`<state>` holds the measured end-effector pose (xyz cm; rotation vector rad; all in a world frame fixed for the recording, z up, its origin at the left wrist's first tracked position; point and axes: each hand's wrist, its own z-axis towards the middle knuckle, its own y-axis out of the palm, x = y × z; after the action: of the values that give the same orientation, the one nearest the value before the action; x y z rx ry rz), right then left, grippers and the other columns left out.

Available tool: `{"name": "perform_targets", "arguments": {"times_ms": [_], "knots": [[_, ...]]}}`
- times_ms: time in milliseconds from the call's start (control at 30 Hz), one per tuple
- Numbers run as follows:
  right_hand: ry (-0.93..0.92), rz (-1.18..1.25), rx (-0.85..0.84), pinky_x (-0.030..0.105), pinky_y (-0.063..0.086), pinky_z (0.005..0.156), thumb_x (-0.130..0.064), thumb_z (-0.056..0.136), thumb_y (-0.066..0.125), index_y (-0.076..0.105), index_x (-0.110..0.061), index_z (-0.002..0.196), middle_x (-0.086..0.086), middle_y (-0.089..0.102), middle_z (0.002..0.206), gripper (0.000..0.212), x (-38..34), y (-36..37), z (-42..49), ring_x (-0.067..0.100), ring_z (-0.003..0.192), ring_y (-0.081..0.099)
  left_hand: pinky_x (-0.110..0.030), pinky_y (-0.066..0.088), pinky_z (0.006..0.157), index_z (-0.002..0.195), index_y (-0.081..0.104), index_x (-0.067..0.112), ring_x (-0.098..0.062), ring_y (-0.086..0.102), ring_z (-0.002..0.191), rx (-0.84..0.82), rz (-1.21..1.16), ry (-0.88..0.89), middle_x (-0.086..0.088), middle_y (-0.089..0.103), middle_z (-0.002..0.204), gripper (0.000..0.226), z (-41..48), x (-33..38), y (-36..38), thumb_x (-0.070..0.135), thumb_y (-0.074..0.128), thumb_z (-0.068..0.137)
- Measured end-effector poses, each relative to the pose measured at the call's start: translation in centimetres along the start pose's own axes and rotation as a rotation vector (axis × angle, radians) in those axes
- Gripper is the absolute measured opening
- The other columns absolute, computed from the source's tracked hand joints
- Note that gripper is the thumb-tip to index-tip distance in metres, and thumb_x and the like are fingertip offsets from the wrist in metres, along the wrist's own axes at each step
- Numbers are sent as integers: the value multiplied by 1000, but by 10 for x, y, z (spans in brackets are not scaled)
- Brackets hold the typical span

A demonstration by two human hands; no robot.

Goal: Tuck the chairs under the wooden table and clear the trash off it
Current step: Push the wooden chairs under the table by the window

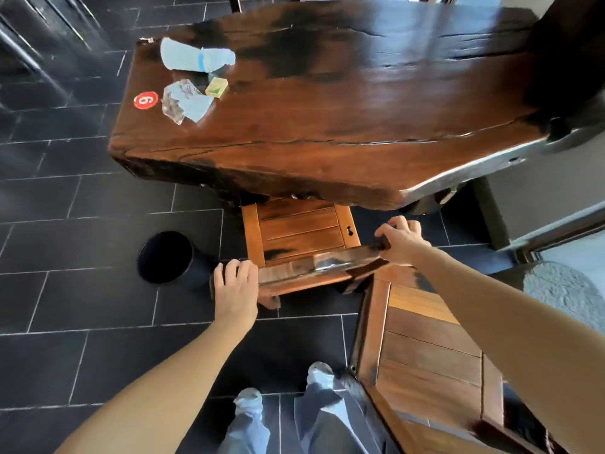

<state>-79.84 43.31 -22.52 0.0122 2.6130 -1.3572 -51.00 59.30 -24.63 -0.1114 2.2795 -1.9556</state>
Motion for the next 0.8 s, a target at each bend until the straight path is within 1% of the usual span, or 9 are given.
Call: {"name": "perform_targets", "arguments": {"times_ms": [67,100,167,233,300,433,533,667,800], "knots": [[25,-29,-7,51,41,96,-27,87,61,42,-29,131,4,27,136,48,-5,3,-4,29,126,21,-50,21,117,129,49,11,-29,36,135,-6,1,-24,-8,50,137,57,-7,0,0,6,70,77],[42,-53,10,50,43,94,-26,86,61,40,-28,132,5,29,134,50,-7,5,-8,29,125,23,-50,16,119,133,45,13,-28,30,139,-35,10,-11,-7,45,142,59,-7,-3,-3,6,68,79],[54,-112,54,47,44,88,-24,86,61,38,-26,133,6,32,131,52,-9,7,-15,29,125,25,-49,7,119,142,33,16,-27,14,146,-143,53,12,-6,25,155,66,-7,-7,-11,9,63,84],[23,-154,80,45,45,85,-24,87,60,37,-25,133,5,34,131,52,-9,7,-21,28,127,26,-51,2,119,147,23,19,-28,1,148,-234,57,0,-4,7,160,70,-8,-8,-16,17,60,88],[-1,-157,94,42,46,84,-25,87,59,38,-24,134,4,36,131,51,-8,6,-28,26,129,26,-53,1,119,150,16,19,-28,-6,148,-296,53,-23,-3,-1,161,75,-11,-6,-19,27,59,89],[13,-147,78,42,45,89,-26,86,59,42,-19,133,4,41,133,50,-14,-1,-39,25,130,31,-54,-2,117,151,8,19,-29,-11,147,-383,77,-3,-1,-2,161,82,-11,-9,-19,36,58,88],[60,-174,51,40,44,82,-29,85,61,46,-17,128,7,39,127,47,-27,-4,-45,27,122,37,-54,-3,117,152,6,20,-27,-9,147,-410,97,39,-1,-1,161,82,-6,-17,-21,31,58,89],[94,-237,3,39,42,76,-33,85,61,51,-19,125,6,36,125,43,-33,0,-54,27,119,35,-54,-2,117,151,6,21,-27,-6,148,-422,119,107,0,3,160,81,-4,-27,-21,29,58,89],[111,-251,-4,40,44,79,-28,85,59,53,-19,124,5,34,125,40,-36,7,-64,26,120,31,-53,-4,116,151,6,20,-26,-5,148,-415,111,139,0,4,160,81,-7,-35,-23,26,57,89]]}}
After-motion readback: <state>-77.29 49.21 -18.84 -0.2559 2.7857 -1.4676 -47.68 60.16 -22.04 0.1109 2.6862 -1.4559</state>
